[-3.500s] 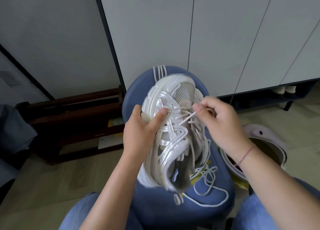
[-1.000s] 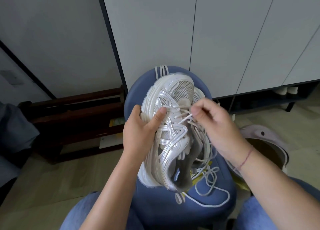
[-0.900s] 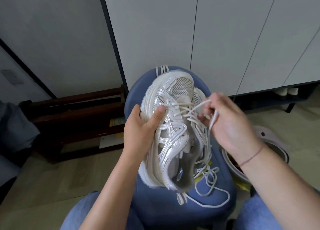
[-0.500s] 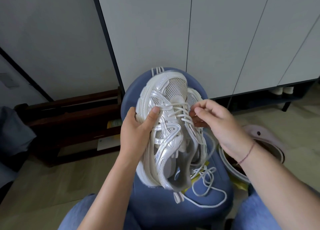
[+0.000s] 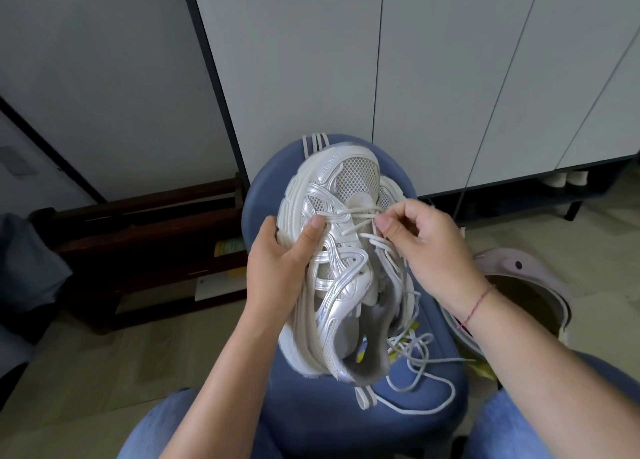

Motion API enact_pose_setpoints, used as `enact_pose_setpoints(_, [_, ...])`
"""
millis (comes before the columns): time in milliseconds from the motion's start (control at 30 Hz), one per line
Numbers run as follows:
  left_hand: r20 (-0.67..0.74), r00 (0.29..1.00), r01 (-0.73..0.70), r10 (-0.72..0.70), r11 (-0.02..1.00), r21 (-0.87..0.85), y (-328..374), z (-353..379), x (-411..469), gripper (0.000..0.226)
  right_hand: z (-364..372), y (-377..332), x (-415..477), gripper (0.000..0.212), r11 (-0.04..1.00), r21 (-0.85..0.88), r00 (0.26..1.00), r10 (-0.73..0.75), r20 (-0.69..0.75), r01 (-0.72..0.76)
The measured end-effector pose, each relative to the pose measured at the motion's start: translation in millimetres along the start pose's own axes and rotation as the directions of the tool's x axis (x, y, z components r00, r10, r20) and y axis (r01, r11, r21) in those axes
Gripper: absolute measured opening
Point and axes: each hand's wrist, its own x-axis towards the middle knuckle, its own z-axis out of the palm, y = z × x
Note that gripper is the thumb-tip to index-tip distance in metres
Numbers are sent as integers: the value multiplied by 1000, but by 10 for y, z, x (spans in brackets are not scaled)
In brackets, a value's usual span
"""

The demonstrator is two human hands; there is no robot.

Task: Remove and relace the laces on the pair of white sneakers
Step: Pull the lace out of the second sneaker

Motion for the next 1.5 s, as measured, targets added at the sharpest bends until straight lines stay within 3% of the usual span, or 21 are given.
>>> enact_pose_setpoints(167, [43,998,-37,36,999,24,18,-30,13,68,-114,-34,37,20,999,53,1000,-3,26,2])
enact_pose_setpoints(233, [51,998,-43,42,999,20,22,-33,14,70,-151,-37,52,19,980,184,997,75,26,-79])
enact_pose_setpoints(333, [55,998,-45,44,999,23,41,-17,-8,67,-229,-54,86,14,773,579,961,266,75,-259])
enact_pose_setpoints(400, [61,998,-32,32,999,6,33,-2,-17,67,-252,-35,89,10,676,662,941,303,150,-323])
enact_pose_setpoints(467, [52,999,-1,2,1000,-32,8,-3,-10,72,-239,11,69,19,687,628,930,293,220,-365])
enact_pose_setpoints(533, [40,999,32,-29,996,-83,-8,-11,3,72,-184,43,31,29,774,506,924,286,255,-380])
enact_pose_setpoints(633, [46,998,49,-44,994,-99,-3,-9,11,68,-79,51,-24,47,868,371,940,270,207,-331])
enact_pose_setpoints(733, [58,996,70,-63,991,-117,-19,6,12,62,-23,53,-44,47,940,259,974,201,101,-221])
enact_pose_setpoints(800, [61,996,72,-66,991,-112,-24,2,15,63,-15,34,-29,42,924,305,972,209,103,-231])
enact_pose_setpoints(867, [61,996,73,-66,989,-125,-22,-15,20,65,-57,0,11,25,737,581,938,285,198,-346])
enact_pose_setpoints(933, [53,996,76,-69,987,-141,-17,-35,26,72,-148,-28,70,21,387,826,903,303,306,-410])
enact_pose_setpoints(967, [51,996,80,-73,986,-146,-17,-41,27,74,-195,-20,99,23,261,876,894,310,322,-406])
enact_pose_setpoints(1033, [50,996,86,-79,985,-152,-20,-44,26,73,-228,0,126,27,194,894,872,379,311,-403])
enact_pose_setpoints(1133, [57,994,96,-88,985,-145,-30,-31,28,69,-144,41,72,35,400,763,830,465,309,-508])
enact_pose_setpoints(1200, [54,994,101,-94,984,-147,-29,-23,28,69,-58,32,-1,49,659,522,840,453,298,-541])
enact_pose_setpoints(1267, [51,994,102,-95,983,-150,-21,-17,28,70,12,17,-71,67,876,209,894,392,215,-434])
enact_pose_setpoints(1333, [52,995,97,-90,983,-153,-18,-11,25,72,42,1,-95,66,950,52,948,301,102,-307])
enact_pose_setpoints(1367, [54,995,90,-83,984,-154,-16,-6,21,74,44,0,-90,54,971,41,970,234,72,-237])
enact_pose_setpoints(1433, [58,996,82,-74,985,-152,-27,-2,16,79,49,5,-77,35,989,50,989,133,62,-137])
enact_pose_setpoints(1500, [62,995,80,-72,986,-145,-25,-14,17,75,55,22,-54,31,968,198,988,147,49,-154])
